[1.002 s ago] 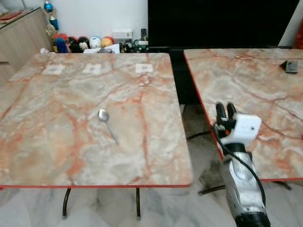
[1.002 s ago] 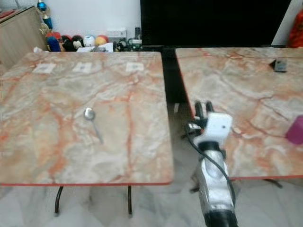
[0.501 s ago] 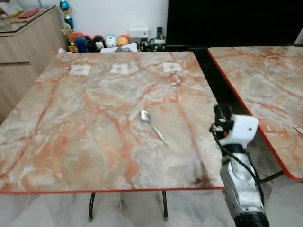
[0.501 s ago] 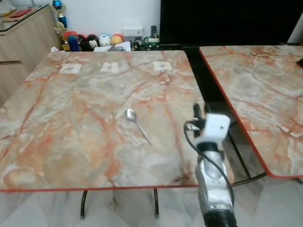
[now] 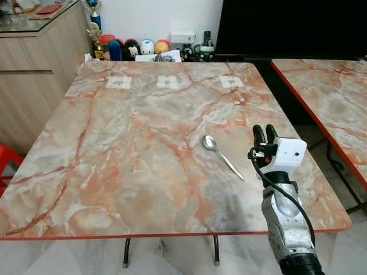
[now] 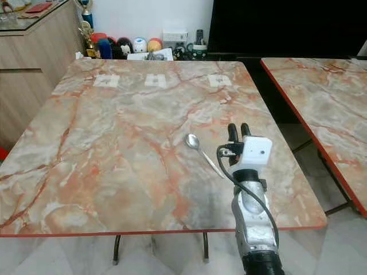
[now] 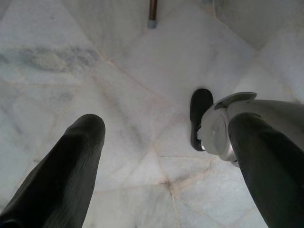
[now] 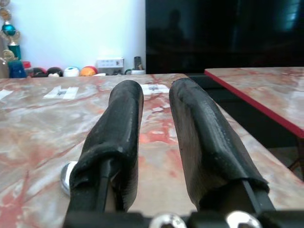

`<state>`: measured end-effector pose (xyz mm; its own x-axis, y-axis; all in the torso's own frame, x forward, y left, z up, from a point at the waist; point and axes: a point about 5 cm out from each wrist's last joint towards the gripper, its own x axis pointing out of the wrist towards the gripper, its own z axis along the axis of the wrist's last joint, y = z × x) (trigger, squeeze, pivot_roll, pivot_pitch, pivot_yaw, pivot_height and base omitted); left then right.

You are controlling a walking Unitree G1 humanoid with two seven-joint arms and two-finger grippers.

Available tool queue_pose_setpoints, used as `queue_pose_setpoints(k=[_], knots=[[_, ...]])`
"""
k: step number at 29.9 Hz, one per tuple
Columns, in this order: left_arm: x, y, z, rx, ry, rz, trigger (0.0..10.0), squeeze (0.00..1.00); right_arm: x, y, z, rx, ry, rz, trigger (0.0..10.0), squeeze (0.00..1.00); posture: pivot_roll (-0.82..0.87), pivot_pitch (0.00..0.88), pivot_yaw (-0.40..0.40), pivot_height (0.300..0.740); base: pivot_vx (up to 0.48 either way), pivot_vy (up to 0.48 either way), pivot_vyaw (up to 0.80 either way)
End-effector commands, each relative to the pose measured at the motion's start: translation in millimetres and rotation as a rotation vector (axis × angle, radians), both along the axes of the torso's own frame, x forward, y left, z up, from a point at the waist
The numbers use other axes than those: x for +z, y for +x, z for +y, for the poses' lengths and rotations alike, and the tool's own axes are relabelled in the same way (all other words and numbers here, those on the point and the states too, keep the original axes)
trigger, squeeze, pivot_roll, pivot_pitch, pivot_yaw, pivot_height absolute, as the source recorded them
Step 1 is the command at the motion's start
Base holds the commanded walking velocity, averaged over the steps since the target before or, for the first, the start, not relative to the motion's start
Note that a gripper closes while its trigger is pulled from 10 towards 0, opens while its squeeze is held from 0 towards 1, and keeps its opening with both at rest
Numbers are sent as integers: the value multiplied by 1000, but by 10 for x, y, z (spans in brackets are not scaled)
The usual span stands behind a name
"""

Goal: Setting the table

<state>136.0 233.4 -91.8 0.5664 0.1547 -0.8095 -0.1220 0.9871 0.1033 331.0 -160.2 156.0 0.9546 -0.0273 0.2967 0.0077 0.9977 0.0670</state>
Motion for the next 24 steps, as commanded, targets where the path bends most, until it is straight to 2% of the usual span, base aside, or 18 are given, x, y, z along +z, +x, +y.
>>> queue_pose_setpoints(k=[1,8,16,24], knots=[[-41,-95,-19,3,-12,35,10000,0,-24,-4,-55,-15,-1,11,10000,0,15,78,-22,740,0,0,0],[-4,49,-58,-9,-14,12,10000,0,-34,-2,-5,4,-33,11,10000,0,17,74,-22,740,0,0,62],[6,89,-70,-10,-17,8,10000,0,-45,2,31,22,-34,20,10000,0,17,73,-22,740,0,0,714],[9,100,-69,-10,-16,7,10000,0,-125,4,-10,13,-41,67,10000,0,14,79,-25,740,0,0,0]])
